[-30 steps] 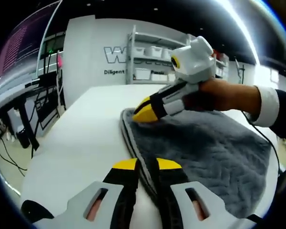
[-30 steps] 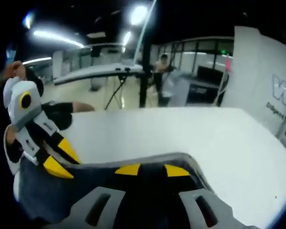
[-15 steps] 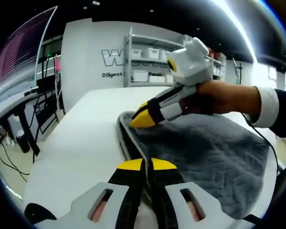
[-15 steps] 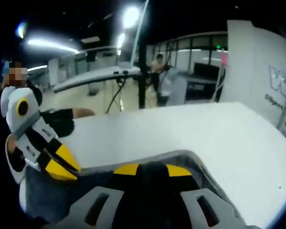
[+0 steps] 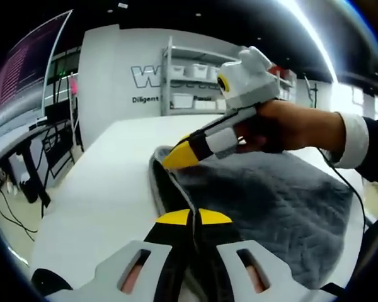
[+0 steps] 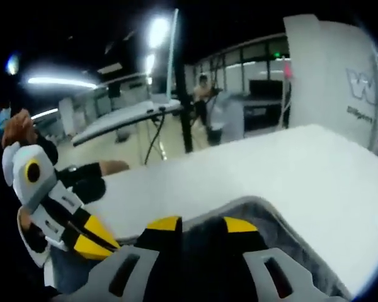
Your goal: Open the folded towel by lifting each exposed corner and separating the folded layers until the towel lies flat within the target outline without major curled edges
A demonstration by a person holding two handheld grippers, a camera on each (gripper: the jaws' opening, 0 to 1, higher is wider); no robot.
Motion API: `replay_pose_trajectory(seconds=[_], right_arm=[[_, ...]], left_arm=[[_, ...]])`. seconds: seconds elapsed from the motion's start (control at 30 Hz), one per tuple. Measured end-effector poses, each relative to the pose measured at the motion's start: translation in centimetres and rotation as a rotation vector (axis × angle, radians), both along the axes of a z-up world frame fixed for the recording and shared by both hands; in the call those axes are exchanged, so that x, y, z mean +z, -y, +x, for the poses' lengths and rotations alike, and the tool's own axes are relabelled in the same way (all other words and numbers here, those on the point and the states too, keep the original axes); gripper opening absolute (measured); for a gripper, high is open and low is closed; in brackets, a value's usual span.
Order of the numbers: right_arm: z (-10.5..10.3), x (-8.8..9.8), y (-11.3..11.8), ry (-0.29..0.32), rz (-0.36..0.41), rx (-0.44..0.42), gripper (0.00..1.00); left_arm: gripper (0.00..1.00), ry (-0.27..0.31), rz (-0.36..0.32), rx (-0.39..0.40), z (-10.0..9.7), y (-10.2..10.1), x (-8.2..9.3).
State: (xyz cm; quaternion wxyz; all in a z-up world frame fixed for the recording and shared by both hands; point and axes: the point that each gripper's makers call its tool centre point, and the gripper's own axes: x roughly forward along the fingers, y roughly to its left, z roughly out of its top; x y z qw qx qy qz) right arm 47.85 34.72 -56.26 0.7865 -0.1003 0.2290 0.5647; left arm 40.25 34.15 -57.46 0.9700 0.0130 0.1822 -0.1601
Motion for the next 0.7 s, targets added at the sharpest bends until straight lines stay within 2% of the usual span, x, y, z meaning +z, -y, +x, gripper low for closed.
replay_pose_trajectory(seconds=[0.27, 0.47, 0.7], right_arm=[[0.7, -0.3, 0.3, -0.036, -0.015, -0.056, 0.27], [0.2, -0.3, 0.6, -0.045, -0.028, -0.062, 0.28], [0.1, -0.3, 0.8, -0.034, -0.050, -0.076, 0.29]], left_arm=[[0.02, 0.016, 0.018, -0.021, 0.0, 1.6, 0.7], [0.02, 0.019, 0.067, -0.036, 0.0, 2.7, 0.8], [0.02, 0.025, 0.082, -0.057, -0.1, 3.8, 1.0]])
